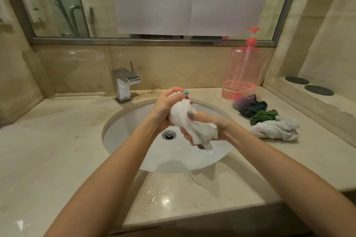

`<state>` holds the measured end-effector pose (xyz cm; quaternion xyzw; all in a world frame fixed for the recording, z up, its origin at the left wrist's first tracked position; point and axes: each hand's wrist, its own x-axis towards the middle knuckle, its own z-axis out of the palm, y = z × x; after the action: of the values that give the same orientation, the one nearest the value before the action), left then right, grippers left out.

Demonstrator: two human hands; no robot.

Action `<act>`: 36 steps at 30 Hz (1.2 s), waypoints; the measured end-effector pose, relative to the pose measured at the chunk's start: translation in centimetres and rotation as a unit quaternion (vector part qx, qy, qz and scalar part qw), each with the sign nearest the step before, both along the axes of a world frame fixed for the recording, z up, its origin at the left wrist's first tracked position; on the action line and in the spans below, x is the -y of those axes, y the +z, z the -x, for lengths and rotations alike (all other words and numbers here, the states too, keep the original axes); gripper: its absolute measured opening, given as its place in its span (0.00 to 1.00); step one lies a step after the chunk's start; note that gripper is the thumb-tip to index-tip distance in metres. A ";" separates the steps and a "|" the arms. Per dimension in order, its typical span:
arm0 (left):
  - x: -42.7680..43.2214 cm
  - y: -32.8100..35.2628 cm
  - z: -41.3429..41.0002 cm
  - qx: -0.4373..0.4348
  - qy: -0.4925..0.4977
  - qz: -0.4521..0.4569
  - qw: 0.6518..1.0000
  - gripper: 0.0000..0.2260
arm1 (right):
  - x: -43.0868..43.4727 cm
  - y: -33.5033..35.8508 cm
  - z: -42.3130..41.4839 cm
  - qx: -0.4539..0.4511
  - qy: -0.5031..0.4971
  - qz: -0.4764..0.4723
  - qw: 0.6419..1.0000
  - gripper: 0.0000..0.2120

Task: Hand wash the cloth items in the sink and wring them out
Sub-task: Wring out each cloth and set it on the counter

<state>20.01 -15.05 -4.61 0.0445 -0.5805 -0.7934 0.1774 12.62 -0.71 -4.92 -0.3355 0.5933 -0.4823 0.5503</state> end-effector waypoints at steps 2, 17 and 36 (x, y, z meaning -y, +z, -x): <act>0.1 -0.5 1.0 0.042 0.060 0.055 0.996 0.06 | 0.2 -0.2 -0.1 -0.093 -0.011 -0.015 0.996 0.26; 2.6 -2.4 5.1 0.202 0.241 0.263 0.912 0.08 | 3.8 -2.2 0.1 -0.537 -0.118 -0.058 0.833 0.17; 0.8 -4.7 -0.7 0.056 0.281 0.583 0.760 0.19 | 3.7 -5.5 0.6 0.003 -0.393 0.038 0.919 0.17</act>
<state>20.75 -15.85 -9.29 0.1373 -0.9015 -0.2125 0.3512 12.02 -4.37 -10.40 -0.0945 0.6568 -0.6832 0.3049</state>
